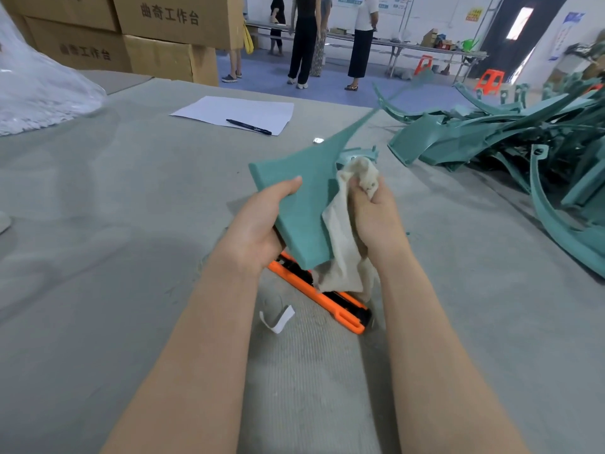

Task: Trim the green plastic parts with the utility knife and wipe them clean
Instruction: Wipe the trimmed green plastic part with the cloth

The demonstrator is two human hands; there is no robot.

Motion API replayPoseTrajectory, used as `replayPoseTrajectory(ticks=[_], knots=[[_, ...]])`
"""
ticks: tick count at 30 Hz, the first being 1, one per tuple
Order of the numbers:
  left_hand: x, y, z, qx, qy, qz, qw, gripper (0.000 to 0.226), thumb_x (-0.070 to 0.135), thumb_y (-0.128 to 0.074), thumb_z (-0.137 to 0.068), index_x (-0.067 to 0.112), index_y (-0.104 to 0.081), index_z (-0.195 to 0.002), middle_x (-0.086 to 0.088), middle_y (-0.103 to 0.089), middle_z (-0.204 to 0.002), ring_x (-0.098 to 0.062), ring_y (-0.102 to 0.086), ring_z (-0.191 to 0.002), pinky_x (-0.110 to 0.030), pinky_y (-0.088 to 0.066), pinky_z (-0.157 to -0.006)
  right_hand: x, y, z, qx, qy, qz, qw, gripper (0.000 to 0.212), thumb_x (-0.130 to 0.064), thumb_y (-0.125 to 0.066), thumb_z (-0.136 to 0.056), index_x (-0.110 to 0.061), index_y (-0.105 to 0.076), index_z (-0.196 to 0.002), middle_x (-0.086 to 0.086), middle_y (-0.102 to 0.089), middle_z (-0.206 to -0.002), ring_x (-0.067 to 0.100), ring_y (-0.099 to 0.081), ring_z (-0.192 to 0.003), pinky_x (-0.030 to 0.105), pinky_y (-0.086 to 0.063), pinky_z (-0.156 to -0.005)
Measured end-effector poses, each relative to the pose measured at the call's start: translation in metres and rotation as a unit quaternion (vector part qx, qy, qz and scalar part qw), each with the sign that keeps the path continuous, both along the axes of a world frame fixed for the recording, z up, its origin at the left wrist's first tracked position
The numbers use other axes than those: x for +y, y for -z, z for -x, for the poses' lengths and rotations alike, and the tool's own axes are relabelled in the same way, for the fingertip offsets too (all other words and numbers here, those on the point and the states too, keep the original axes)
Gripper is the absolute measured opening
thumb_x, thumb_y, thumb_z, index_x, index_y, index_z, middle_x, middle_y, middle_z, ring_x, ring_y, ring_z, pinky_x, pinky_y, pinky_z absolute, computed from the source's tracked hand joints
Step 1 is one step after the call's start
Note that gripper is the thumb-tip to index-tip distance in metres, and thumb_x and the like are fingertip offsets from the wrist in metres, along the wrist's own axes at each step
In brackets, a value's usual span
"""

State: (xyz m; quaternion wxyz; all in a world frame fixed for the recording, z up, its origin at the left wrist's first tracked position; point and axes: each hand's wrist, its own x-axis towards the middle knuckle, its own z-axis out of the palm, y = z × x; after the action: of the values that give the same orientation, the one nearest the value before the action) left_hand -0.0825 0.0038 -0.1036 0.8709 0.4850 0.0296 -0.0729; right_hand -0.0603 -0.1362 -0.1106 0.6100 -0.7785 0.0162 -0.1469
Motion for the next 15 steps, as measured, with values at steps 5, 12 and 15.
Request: replayPoseTrajectory(ticks=[5, 12, 15], knots=[[0.008, -0.002, 0.000, -0.002, 0.001, 0.020, 1.000, 0.017, 0.022, -0.054, -0.094, 0.015, -0.069, -0.098, -0.002, -0.076, -0.092, -0.016, -0.073, -0.079, -0.027, -0.059, -0.064, -0.001, -0.002, -0.001, -0.085, 0.011, 0.092, 0.992, 0.015, -0.019, -0.046, -0.101, -0.010, -0.057, -0.097, 0.003, -0.061, -0.092, 0.017, -0.054, -0.085, 0.031, -0.043, -0.077], [-0.005, -0.006, 0.004, -0.052, 0.020, -0.022, 0.998, 0.015, 0.016, -0.054, -0.096, 0.014, -0.067, -0.105, 0.000, -0.075, -0.095, -0.013, -0.072, -0.085, -0.026, -0.059, -0.073, -0.012, -0.005, -0.001, -0.052, 0.149, -0.102, 0.982, 0.039, -0.038, -0.040, -0.102, -0.022, -0.048, -0.067, -0.003, -0.055, -0.070, 0.016, -0.053, -0.071, 0.033, -0.042, -0.069], [-0.011, -0.004, 0.005, -0.109, -0.067, -0.138, 0.982, 0.010, 0.018, -0.057, -0.096, 0.021, -0.066, -0.098, 0.005, -0.073, -0.098, -0.011, -0.070, -0.093, -0.030, -0.055, -0.085, -0.030, -0.014, -0.005, -0.085, 0.242, -0.233, 0.938, 0.019, -0.032, -0.041, -0.102, -0.019, -0.052, -0.093, 0.000, -0.061, -0.098, 0.016, -0.058, -0.095, 0.030, -0.046, -0.087]])
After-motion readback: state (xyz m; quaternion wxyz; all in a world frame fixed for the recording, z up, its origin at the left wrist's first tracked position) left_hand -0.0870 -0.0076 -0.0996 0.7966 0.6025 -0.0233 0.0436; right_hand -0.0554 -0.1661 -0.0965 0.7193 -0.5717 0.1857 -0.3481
